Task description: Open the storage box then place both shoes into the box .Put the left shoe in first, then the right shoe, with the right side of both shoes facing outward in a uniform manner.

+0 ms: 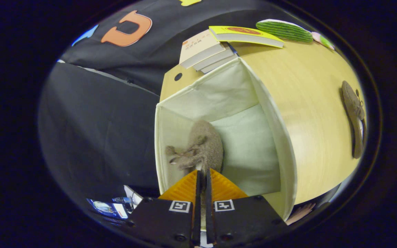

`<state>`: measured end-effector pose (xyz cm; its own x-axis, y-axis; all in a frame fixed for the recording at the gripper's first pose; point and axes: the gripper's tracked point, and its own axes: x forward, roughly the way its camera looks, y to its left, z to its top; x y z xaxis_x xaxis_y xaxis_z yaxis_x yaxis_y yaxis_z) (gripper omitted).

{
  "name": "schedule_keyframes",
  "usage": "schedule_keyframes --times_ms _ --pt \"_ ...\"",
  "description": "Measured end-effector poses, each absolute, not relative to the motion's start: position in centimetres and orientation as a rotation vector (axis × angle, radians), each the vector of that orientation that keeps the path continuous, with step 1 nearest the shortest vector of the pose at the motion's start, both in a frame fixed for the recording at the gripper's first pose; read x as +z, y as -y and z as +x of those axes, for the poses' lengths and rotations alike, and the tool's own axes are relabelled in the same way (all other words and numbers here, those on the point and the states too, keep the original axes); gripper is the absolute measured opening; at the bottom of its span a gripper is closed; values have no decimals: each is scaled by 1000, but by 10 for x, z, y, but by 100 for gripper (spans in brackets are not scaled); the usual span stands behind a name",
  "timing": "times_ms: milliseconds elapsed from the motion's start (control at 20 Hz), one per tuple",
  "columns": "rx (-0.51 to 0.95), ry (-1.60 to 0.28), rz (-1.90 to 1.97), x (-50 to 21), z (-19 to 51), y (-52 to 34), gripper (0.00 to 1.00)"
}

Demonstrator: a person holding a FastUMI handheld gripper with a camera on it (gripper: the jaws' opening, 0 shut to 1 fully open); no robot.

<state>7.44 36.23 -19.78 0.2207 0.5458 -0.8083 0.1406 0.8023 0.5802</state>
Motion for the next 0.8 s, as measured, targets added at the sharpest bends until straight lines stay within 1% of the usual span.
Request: schedule_keyframes --times_ms 50,100,300,450,800 --pt "333 -1349 643 -195 72 -369 8" --pt "355 -1347 656 -191 71 -375 10" --pt "438 -1268 580 -168 74 -381 62" --pt "435 -1216 531 -154 71 -371 100" --pt "379 -1116 389 -111 66 -312 100"
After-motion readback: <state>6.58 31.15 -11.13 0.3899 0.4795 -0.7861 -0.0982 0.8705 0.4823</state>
